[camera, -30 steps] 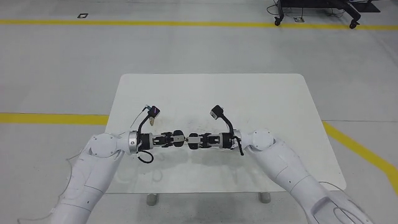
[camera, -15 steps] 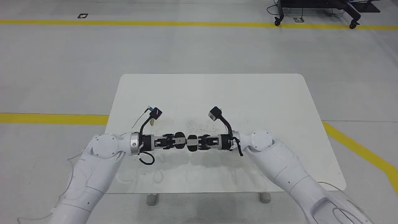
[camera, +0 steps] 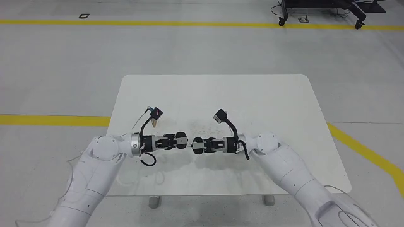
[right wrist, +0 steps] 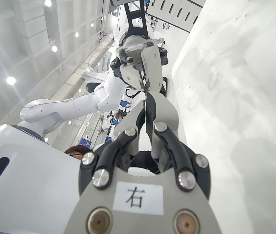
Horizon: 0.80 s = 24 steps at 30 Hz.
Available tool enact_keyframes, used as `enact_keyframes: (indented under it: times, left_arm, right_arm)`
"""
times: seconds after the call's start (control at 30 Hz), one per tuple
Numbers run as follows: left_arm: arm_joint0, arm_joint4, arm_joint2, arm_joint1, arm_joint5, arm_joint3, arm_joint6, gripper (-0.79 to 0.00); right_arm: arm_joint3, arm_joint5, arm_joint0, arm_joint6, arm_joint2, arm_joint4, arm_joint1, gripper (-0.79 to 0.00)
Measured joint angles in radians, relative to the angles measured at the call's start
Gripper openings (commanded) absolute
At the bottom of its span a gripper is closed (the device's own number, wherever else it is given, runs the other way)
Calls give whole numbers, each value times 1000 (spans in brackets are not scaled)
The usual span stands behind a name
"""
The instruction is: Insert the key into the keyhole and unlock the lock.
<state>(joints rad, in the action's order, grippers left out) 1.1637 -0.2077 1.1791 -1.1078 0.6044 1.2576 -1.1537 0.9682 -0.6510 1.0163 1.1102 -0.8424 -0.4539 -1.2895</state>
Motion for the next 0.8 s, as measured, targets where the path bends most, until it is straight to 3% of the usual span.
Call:
enact_keyframes:
  times: [0.13, 0.3, 0.53, 0.63, 0.8]
  left_arm:
    - [10, 2, 38, 10, 18, 14, 42, 0]
    - [55, 70, 112, 32, 10, 103, 76, 0]
    - [66, 94, 114, 34, -4, 141, 95, 0]
    - [83, 264, 108, 37, -37, 258, 195, 0]
    - [192, 702, 230, 65, -114, 507, 328, 0]
  right_arm:
    - [-12, -48, 16, 6, -56, 2, 22, -785]
    - [30, -83, 61, -24, -156, 15, 65, -785]
    - [30, -83, 61, -24, -156, 15, 66, -785]
    - [30, -83, 61, -24, -156, 15, 66, -785]
    - [30, -83, 61, -24, -156, 15, 66, -785]
